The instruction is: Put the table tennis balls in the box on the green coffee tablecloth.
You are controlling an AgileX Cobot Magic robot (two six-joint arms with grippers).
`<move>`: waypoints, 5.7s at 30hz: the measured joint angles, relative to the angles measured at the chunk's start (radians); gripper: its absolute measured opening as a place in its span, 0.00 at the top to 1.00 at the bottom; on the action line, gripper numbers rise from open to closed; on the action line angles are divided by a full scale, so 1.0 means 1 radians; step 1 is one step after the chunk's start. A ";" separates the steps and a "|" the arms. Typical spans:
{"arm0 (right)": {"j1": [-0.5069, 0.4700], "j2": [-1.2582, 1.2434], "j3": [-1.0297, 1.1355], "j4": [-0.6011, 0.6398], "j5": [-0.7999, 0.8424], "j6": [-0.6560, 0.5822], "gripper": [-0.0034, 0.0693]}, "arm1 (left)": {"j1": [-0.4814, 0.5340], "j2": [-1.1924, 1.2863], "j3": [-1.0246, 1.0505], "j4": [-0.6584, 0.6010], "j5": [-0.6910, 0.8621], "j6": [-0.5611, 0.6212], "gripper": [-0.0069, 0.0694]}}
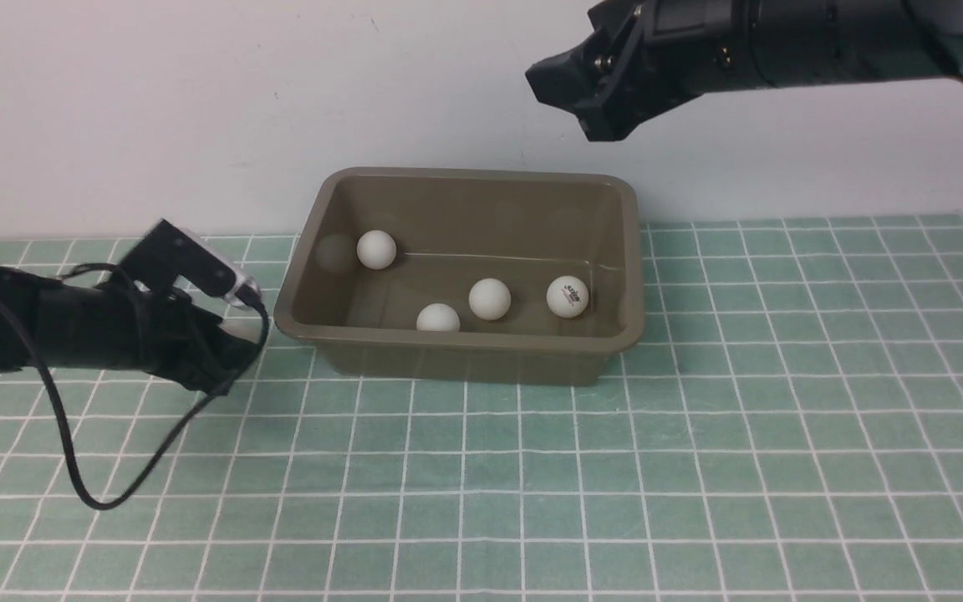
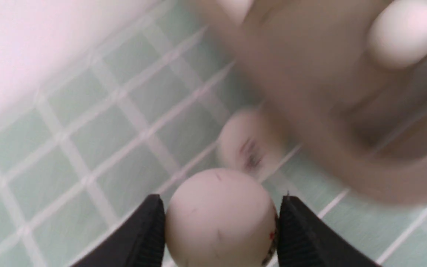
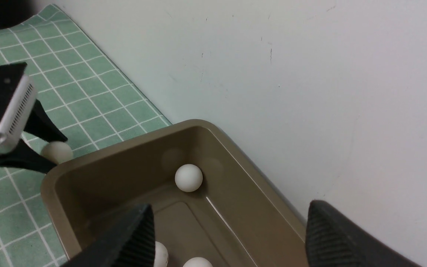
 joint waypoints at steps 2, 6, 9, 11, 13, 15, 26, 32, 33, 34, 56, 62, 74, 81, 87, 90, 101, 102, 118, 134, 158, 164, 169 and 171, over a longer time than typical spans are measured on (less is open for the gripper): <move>0.000 0.000 0.000 0.000 0.000 0.000 0.27 | 0.000 -0.018 -0.009 -0.017 0.060 0.013 0.46; 0.000 0.000 0.000 0.000 0.000 0.000 0.27 | 0.000 -0.038 -0.036 -0.114 0.180 0.055 0.46; 0.000 0.000 0.000 0.000 -0.001 0.000 0.27 | -0.001 -0.038 -0.048 -0.174 0.220 0.092 0.46; 0.000 0.000 0.000 0.000 -0.002 0.000 0.27 | -0.010 -0.032 -0.056 -0.213 0.232 0.115 0.46; 0.000 0.000 0.000 0.000 -0.008 0.000 0.27 | -0.026 -0.022 -0.068 -0.247 0.232 0.135 0.46; 0.000 0.000 0.000 0.000 -0.017 0.000 0.27 | -0.068 0.007 -0.096 -0.276 0.208 0.158 0.46; 0.000 0.000 0.000 0.000 -0.022 0.000 0.27 | -0.152 0.113 -0.206 -0.273 0.122 0.060 0.32; 0.000 0.000 0.000 0.000 -0.025 0.006 0.27 | -0.064 0.070 -0.207 -0.097 0.218 -0.174 0.29; 0.000 0.000 0.000 0.000 -0.026 0.008 0.27 | -0.051 0.062 -0.207 -0.064 0.234 -0.196 0.29; 0.000 0.000 0.000 0.000 -0.027 0.008 0.27 | -0.025 0.049 -0.208 -0.016 0.252 -0.215 0.29; 0.000 0.000 0.000 0.000 -0.033 0.008 0.27 | 0.120 0.130 -0.209 0.009 0.363 0.210 0.29; 0.000 0.000 0.000 0.000 -0.033 -0.002 0.27 | 0.120 0.197 -0.210 -0.092 0.337 0.280 0.29; 0.000 0.000 0.000 0.000 -0.033 -0.023 0.27 | 0.076 0.302 -0.224 -0.144 0.367 0.266 0.29; 0.000 0.000 0.000 0.000 -0.033 -0.026 0.27 | -0.007 0.352 -0.258 -0.141 0.291 0.250 0.29; 0.000 0.000 0.000 -0.013 -0.033 -0.026 0.27 | -0.027 0.407 -0.298 -0.167 0.277 0.260 0.29; 0.000 0.000 0.000 -0.021 -0.033 -0.026 0.27 | -0.030 0.413 -0.313 -0.215 0.264 0.264 0.30; 0.000 0.000 0.000 -0.024 -0.035 -0.026 0.27 | -0.011 0.389 -0.320 -0.065 0.213 0.127 0.45; 0.000 0.000 0.000 -0.024 -0.035 -0.026 0.27 | -0.006 0.386 -0.320 -0.049 0.215 0.115 0.45; 0.000 0.000 0.000 -0.024 -0.043 -0.026 0.28 | 0.090 0.207 -0.316 -0.048 0.495 0.018 0.45; 0.000 -0.007 0.000 -0.060 -0.046 -0.026 0.30 | -0.223 0.204 -0.316 -0.072 0.135 -0.023 0.32; 0.000 -0.485 0.000 -0.481 0.027 0.273 0.30 | -0.156 -0.311 -0.309 0.687 0.028 -1.083 0.27; 0.000 -0.555 0.017 -0.551 0.140 0.388 0.30 | -0.117 -0.471 -0.309 0.967 0.147 -1.384 0.27; 0.000 -0.637 0.182 -0.588 0.160 0.452 0.30 | -0.117 -0.592 -0.309 1.007 0.227 -1.436 0.27; 0.000 -0.687 0.281 -0.600 0.145 0.479 0.30 | -0.117 -0.645 -0.309 1.010 0.255 -1.442 0.27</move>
